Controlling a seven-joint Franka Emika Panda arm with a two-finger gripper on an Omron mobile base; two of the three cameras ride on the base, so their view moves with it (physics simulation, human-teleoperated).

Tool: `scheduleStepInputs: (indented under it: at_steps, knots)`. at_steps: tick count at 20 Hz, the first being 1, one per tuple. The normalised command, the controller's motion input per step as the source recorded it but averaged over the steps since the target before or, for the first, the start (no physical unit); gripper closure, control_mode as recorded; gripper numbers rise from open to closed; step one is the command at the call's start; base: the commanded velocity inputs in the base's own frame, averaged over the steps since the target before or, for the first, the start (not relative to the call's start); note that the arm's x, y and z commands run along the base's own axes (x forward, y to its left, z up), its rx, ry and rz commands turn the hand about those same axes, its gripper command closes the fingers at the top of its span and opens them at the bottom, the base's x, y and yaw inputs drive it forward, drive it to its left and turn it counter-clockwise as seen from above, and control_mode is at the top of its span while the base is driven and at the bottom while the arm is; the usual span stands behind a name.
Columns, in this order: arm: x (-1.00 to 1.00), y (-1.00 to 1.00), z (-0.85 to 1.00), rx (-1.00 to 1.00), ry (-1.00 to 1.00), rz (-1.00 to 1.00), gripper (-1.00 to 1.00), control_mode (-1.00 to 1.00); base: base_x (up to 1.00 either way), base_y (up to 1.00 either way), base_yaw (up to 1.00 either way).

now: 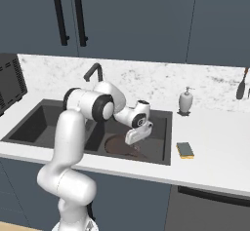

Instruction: Pick the pan and sponge and place them into the sink. Then turn on the water.

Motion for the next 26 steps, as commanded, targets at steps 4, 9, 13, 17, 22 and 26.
scheduleStepInputs:
  at_steps: [4, 9, 13, 17, 22, 26]
  knots:
    - [-0.06, -0.03, 0.79, 0.0, 0.0, -0.18, -1.0, -1.0, 0.0, 0.0, 0.0]
    - [-0.02, -0.21, 0.41, 0.0, 0.0, -0.24, -1.0, -1.0, 0.0, 0.0, 0.0]
    - [0.0, -0.21, 0.03, -0.05, 0.0, -0.28, -1.0, -1.0, 0.0, 0.0, 0.0]
    - [0.0, -0.02, -0.04, -0.02, 0.0, -0.02, -1.0, -1.0, 0.0, 0.0, 0.0]
    - [0.0, -0.33, 0.15, -0.05, -0.02, -0.07, -1.0, -1.0, 0.0, 0.0, 0.0]
    - [-0.01, -0.81, 0.24, -0.1, 0.0, -0.11, -1.0, -1.0, 0.0, 0.0, 0.0]
